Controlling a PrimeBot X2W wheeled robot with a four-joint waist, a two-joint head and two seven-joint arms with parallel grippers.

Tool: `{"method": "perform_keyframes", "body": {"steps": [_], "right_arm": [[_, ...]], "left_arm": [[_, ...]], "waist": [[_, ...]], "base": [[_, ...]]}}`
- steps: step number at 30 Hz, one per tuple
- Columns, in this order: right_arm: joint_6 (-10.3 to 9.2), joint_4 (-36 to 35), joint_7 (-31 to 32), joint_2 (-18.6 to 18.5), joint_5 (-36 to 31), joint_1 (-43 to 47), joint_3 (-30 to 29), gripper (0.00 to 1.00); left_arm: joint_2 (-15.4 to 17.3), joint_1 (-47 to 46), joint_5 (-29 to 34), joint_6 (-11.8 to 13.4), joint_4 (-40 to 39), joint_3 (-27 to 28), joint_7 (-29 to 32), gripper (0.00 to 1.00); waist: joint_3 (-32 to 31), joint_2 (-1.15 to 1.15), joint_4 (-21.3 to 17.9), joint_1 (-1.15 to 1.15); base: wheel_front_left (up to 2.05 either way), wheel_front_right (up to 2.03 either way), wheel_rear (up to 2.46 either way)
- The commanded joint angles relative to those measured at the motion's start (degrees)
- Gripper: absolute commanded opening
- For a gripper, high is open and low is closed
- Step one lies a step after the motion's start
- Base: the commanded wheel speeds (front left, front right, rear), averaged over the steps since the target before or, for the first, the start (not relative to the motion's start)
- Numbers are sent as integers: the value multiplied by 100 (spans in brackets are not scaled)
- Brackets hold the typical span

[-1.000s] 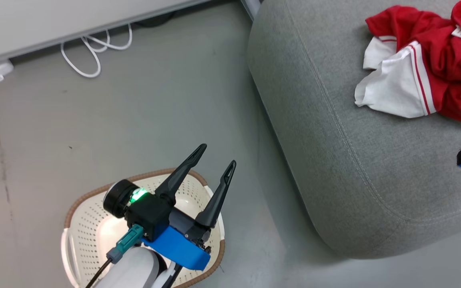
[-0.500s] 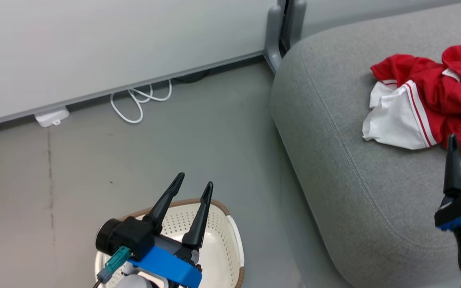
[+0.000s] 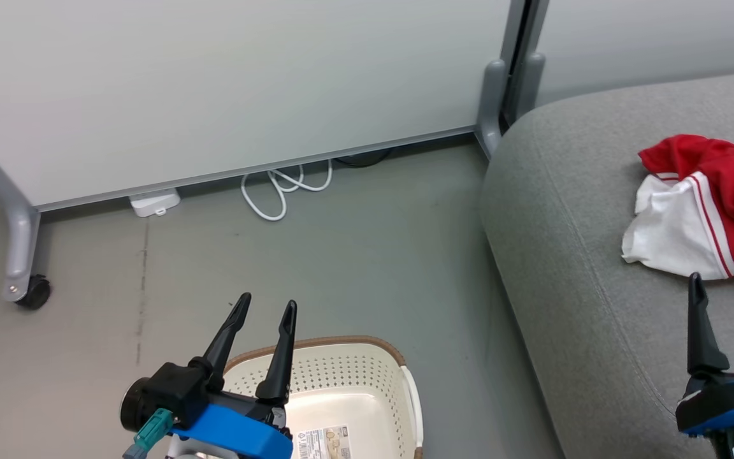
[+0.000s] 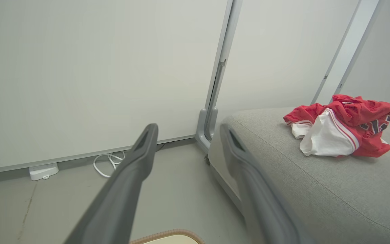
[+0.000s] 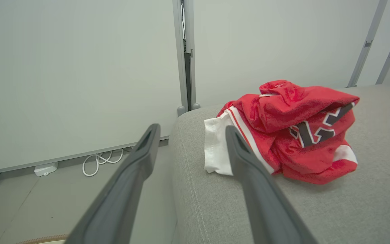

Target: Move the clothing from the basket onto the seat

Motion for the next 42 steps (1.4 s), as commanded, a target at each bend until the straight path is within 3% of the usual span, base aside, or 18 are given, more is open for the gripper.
{"method": "perform_keyframes", "body": {"steps": [1,20,42], "right_arm": [[3,-76,1,41,-50,163,30,100],[3,50,-228,96,237,844,516,100],[3,377,-489,96,240,852,858,100]], "left_arm": [[-36,87,42,-7,9,88,-24,100],[-95,320,40,-7,357,614,-21,100],[-78,461,222,-7,673,1054,-21,100]], "waist": [[-82,0,140,1],[-438,0,925,1],[-576,0,1036,1]], "base": [[0,0,0],[0,0,0],[0,0,0]]}}
